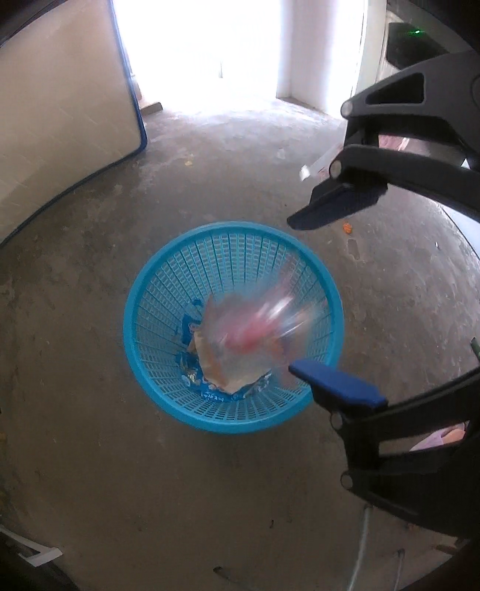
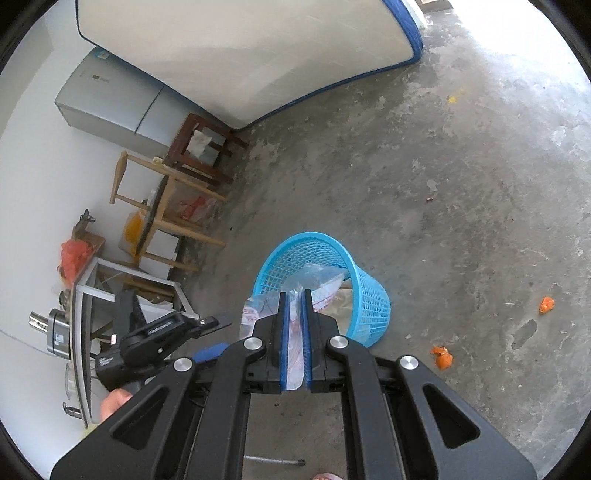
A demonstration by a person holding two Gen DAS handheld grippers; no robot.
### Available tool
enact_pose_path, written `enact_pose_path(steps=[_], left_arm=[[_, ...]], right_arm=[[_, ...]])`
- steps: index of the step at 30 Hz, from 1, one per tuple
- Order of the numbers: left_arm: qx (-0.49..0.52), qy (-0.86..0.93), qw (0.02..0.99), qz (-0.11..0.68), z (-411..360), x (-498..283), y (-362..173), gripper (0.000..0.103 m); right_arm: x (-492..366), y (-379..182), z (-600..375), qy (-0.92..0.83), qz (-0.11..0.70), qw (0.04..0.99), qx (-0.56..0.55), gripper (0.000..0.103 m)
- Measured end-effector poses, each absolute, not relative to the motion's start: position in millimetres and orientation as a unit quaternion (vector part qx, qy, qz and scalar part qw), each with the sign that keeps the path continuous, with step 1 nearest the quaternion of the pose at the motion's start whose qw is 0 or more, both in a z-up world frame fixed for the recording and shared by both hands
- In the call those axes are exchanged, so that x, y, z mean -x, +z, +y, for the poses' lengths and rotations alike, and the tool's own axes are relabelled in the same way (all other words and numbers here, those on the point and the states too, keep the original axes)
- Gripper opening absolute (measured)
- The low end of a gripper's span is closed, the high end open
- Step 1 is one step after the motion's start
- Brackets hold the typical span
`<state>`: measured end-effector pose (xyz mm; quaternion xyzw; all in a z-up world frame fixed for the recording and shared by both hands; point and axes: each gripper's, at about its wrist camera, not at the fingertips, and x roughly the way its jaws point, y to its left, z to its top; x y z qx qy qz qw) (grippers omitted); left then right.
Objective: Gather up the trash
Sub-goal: 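Open both grippers to drop the plastic bags into the wastebasket, then return both grippers to the table and reach the right toward the red snack bag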
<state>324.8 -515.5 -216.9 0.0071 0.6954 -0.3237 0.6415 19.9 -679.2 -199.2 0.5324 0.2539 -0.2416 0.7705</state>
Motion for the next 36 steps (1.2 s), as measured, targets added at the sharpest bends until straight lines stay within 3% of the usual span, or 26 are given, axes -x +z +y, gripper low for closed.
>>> enact_pose_path(steps=[4, 10, 12, 14, 20, 27, 36], left_arm=[[0.020, -0.321, 0.644, 0.695, -517, -332, -210, 0.070], [0.038, -0.354, 0.668, 0.654, -488, -329, -137, 0.070], [0.028, -0.364, 0.679, 0.636, -475, -325, -109, 0.071], [0.017, -0.375, 0.690, 0.619, -461, -318, -80, 0.071], [-0.024, -0.389, 0.737, 0.552, -406, -298, 9, 0.077], [-0.001, -0.372, 0.779, 0.504, -291, -264, 83, 0.080], [0.073, -0.250, 0.880, 0.398, -90, -187, 154, 0.085]], right_arm=[[-40, -201, -680, -0.232, 0.261, 0.775, -0.527, 0.007], [-111, -221, -680, -0.201, 0.316, 0.780, -0.501, 0.010], [-133, -234, -679, -0.208, 0.352, 0.777, -0.480, 0.019], [-149, -248, -674, -0.224, 0.384, 0.775, -0.450, 0.052], [-130, -257, -671, -0.255, 0.383, 0.770, -0.443, 0.054], [-75, -212, -652, -0.258, 0.370, 0.801, -0.393, 0.054], [-29, -116, -582, -0.221, 0.369, 0.862, -0.269, 0.078]])
